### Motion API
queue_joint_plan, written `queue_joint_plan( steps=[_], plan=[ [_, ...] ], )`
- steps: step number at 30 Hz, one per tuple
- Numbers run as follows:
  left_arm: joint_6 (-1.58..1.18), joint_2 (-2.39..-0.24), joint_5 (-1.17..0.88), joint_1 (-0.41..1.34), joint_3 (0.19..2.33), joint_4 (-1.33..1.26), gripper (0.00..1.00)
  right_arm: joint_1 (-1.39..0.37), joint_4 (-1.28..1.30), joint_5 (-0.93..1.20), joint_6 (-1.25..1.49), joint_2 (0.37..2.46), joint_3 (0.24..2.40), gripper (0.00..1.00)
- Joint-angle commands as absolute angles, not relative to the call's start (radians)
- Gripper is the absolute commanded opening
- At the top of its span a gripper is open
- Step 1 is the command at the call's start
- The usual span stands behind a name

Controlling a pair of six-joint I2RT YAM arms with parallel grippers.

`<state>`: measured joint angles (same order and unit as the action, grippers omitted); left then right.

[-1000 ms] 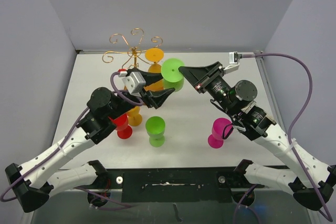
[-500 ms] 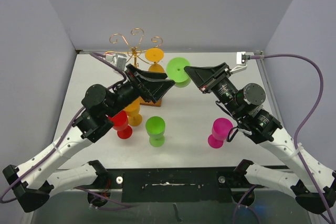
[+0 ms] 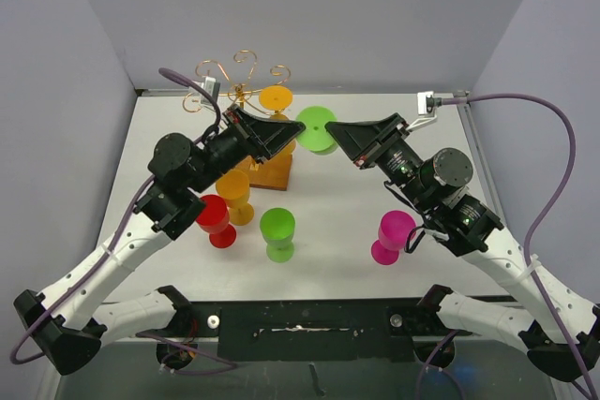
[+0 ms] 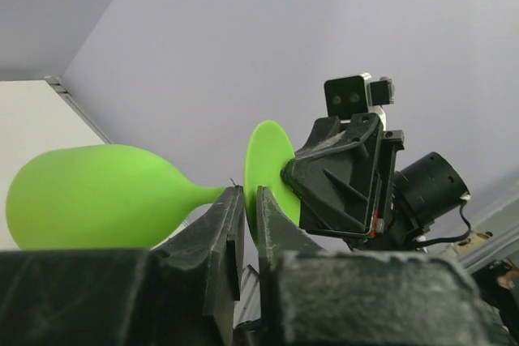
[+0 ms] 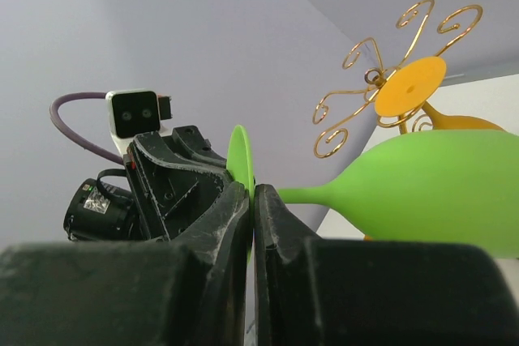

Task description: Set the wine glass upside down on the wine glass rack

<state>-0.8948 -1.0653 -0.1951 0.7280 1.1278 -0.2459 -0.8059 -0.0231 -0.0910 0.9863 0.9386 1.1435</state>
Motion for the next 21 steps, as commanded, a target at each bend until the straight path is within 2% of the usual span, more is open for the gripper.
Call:
queue_joint_plan(
  steps=[1, 4, 9, 13, 16, 21],
  plan=[
    [-0.967, -1.068, -0.305, 0.675, 1.131, -0.364, 0.0, -0.808, -0.091, -0.054, 0.968, 0.914, 1.16, 0.0],
    [-0.988, -1.08, -0.368, 0.653, 1.146, -0.37, 0.0, -0.808, -0.092, -0.058, 0.959, 0.905, 1.156, 0.06],
    [-1.012, -1.111, -0.459, 0.596, 1.226, -0.368, 0.0, -0.808, -0.096, -0.074, 0.921, 0.881, 1.158, 0.43],
    [-1.033, -1.155, -0.55, 0.531, 1.336, -0.363, 0.0, -0.807, -0.083, -0.116, 0.896, 0.852, 1.158, 0.61],
    [-1.035, -1.192, -0.596, 0.49, 1.42, -0.352, 0.0, -0.808, -0.109, -0.129, 0.875, 0.816, 1.128, 0.68],
    [-1.003, -1.249, -0.609, 0.395, 1.538, -0.303, 0.0, -0.808, -0.114, -0.177, 0.842, 0.771, 1.061, 0.71]
  ],
)
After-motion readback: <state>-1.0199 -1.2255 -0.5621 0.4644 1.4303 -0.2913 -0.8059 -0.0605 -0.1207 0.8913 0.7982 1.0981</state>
